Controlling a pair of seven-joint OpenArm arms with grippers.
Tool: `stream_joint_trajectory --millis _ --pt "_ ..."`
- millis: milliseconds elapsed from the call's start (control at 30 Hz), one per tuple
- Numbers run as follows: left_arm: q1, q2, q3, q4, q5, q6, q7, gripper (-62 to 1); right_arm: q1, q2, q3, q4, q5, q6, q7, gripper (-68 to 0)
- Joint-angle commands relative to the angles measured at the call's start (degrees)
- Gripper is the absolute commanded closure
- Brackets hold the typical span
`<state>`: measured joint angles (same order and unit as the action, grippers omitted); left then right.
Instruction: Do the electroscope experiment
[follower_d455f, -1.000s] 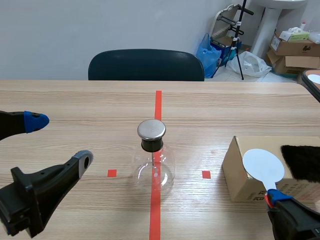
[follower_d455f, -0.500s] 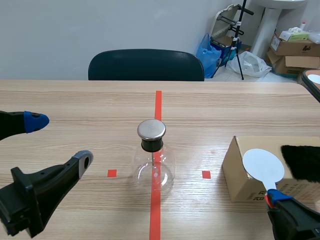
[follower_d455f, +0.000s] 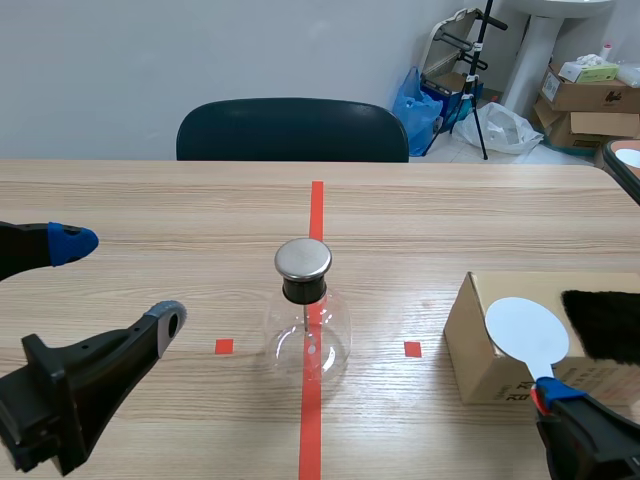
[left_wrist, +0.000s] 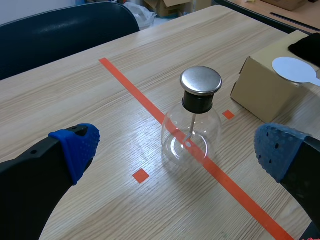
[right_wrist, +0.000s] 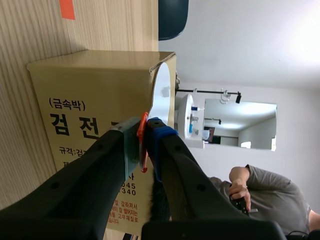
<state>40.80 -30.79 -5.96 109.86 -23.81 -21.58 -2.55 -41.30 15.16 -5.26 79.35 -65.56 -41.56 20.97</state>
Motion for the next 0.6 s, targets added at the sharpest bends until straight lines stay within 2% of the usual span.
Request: stream_joint_trajectory --millis 0,100,167,233,367,500,567 --pt "0.13 0.07 0.15 0.55 -0.33 -0.15 -0.31 -62.3 0.48 0.74 0.46 0.94 -0.04 -1.14 -0.33 -1.1" --pt "0.15 -2.01 0.26 0.24 -0.96 -0.15 -0.33 -62.3 0.48 0.72 0.46 1.77 0.04 -2.01 -2.05 -1.1" --pt "0.11 -4.28 0.26 -0.42 -3.28 -0.15 -1.14 -62.3 0.35 0.74 0.46 2.71 0.02 -3.3 -2.38 -1.1" --pt "0.11 -6.62 0.26 -1.2 -6.03 -0.15 -2.34 -62.3 0.33 0.72 0.46 4.07 -0.15 -3.3 -2.95 -1.1" --pt "0.09 -11.06 0.26 -3.08 -8.68 -0.17 -5.01 -62.3 0.33 0.72 0.44 7.32 -2.6 -3.3 -5.77 -1.1" --pt "-0.24 -16.31 0.98 -5.55 -8.7 -0.44 -9.4 -62.3 0.37 0.72 0.42 10.75 -4.35 -2.58 -8.04 -1.1" --pt "-1.03 -19.17 2.08 -7.48 -10.43 -0.61 -10.1 -62.3 0.44 0.72 0.37 12.26 -4.7 -1.46 -8.28 -1.1"
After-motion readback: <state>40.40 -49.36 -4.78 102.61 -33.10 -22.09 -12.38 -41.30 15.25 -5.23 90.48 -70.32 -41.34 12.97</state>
